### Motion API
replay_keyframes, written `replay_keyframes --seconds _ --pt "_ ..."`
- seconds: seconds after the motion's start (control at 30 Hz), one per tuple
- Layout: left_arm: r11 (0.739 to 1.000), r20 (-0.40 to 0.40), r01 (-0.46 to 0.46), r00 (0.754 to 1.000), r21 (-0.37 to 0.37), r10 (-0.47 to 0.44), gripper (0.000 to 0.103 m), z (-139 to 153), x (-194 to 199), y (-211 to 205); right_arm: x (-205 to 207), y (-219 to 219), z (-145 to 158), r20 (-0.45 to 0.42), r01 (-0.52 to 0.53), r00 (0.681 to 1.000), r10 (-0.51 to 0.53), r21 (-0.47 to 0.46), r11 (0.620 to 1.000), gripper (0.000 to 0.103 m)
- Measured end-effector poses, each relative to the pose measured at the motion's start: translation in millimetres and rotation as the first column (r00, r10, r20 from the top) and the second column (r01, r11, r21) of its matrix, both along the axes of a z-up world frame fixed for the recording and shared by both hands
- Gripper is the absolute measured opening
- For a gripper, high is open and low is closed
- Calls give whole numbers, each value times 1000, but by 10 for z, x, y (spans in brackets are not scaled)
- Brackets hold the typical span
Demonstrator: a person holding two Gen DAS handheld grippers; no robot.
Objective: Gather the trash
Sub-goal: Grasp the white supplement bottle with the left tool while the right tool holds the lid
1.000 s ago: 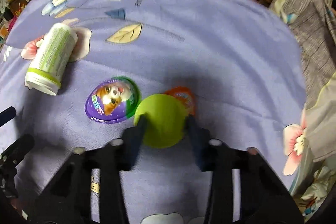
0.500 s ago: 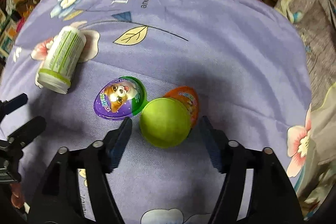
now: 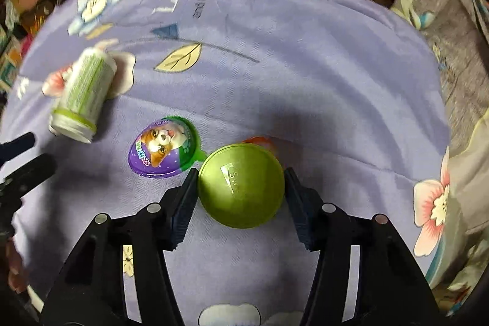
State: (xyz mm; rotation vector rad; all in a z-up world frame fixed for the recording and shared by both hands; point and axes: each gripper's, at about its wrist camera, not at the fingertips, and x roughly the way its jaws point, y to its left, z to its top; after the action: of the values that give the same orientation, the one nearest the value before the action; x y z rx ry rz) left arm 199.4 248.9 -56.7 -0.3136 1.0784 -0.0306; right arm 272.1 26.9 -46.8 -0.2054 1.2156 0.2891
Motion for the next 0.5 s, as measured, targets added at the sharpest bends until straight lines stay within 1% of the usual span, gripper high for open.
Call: replay_keyframes --seconds 0.07,0.13,0.23,0.3,0.37,0.4,0.43,0.47,0.5 --pt "1000 -4 16 1000 14 -16 98 20 121 -46 12 -99 59 1 21 1000 -21 19 1000 54" --pt "1000 -20 2 1000 25 -2 98 9 268 -37 5 -206 93 -4 41 999 -41 40 998 54" --pt "1000 -32 -10 999 15 11 98 -22 421 -10 13 -312 82 -23 67 998 -66 71 995 54" --pt "999 -39 0 999 37 1 96 -49 521 -47 22 -381 57 -37 84 996 -81 84 993 54" --pt "998 -50 9 999 57 -7 90 -91 598 -89 34 -449 21 -57 100 994 -94 106 989 54" --pt "998 -55 11 998 63 -8 80 -113 616 -101 35 -472 13 -63 107 993 -100 115 988 54" --pt "998 -63 14 998 69 -9 65 -143 637 -113 37 -508 8 -68 115 992 -107 127 985 54" --pt "997 -76 18 997 71 -12 56 -191 660 -124 32 -528 7 -68 119 992 -111 131 984 54" --pt "997 -80 17 997 74 -11 52 -214 668 -130 26 -549 8 -68 122 991 -114 135 983 54"
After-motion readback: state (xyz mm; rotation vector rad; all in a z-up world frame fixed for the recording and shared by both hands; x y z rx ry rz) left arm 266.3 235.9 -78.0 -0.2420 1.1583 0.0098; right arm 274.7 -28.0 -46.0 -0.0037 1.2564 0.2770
